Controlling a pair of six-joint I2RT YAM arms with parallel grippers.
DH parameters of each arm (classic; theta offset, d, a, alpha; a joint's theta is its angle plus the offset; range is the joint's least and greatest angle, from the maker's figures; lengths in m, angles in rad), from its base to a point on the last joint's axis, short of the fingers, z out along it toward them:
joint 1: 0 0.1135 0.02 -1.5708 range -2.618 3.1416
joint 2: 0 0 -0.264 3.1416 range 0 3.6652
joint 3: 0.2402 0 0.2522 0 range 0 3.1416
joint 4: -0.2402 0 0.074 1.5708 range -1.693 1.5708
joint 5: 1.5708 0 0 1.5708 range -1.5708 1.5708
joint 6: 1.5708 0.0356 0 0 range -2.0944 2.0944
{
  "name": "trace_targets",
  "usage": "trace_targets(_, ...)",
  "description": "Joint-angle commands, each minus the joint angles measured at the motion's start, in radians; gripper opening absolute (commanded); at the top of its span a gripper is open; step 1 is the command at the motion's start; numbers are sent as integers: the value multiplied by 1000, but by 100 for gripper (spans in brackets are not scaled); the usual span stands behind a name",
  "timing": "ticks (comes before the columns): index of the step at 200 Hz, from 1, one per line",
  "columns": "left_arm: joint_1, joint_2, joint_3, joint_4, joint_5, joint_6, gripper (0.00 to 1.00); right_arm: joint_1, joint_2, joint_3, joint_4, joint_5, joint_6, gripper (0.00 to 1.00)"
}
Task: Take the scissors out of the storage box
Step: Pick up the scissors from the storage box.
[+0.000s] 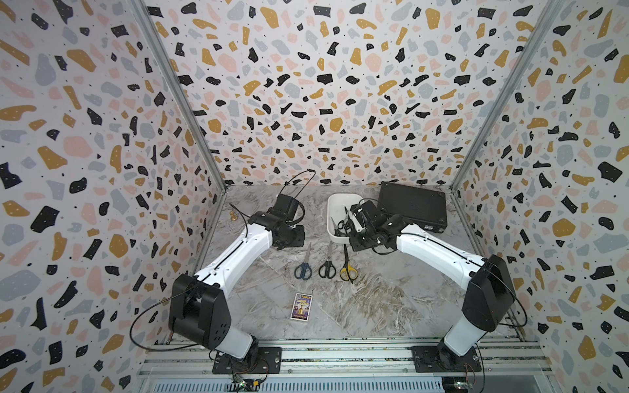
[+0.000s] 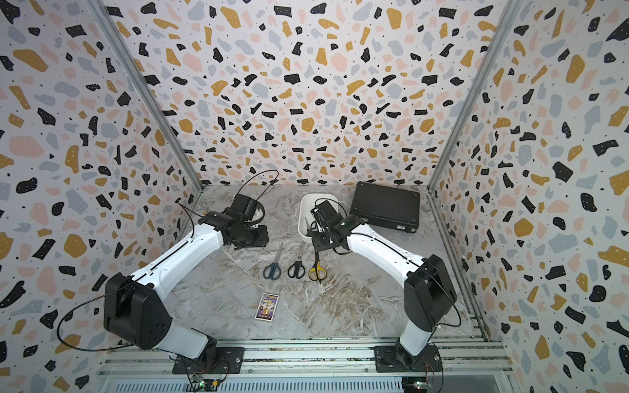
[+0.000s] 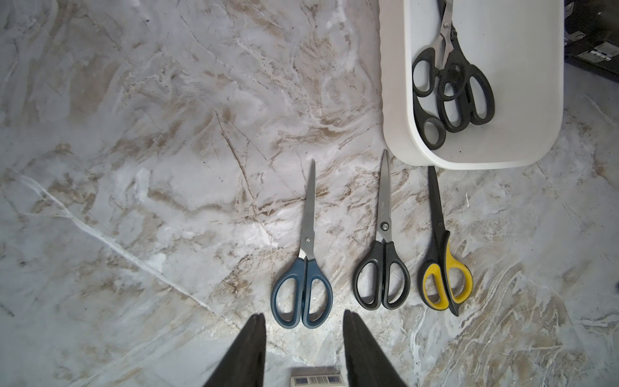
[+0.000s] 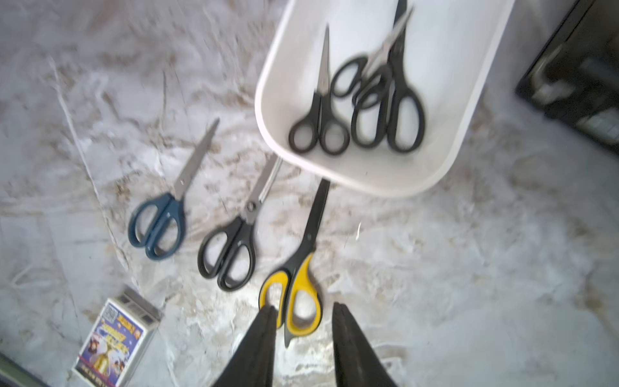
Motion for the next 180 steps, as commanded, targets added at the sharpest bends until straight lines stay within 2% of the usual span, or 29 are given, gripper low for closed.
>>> trace_targets(1, -5, 15, 37, -9, -5, 3, 42, -63, 106, 92, -73, 30, -66, 35)
trace_targets(41, -14, 17, 29, -30, -9, 9, 42, -130, 283, 282, -73, -16, -110, 35)
trace_targets(80, -19, 20, 7, -30, -6, 10, 42, -155, 409, 399, -75, -66, -119, 35)
trace_targets(118, -19, 28, 13, -36, -4, 17, 42, -155, 478, 423, -36, -96, -114, 37)
trace_targets(180, -20, 26, 11, -48, -15, 29, 42, -162, 545, 440, 45, -68, -90, 38)
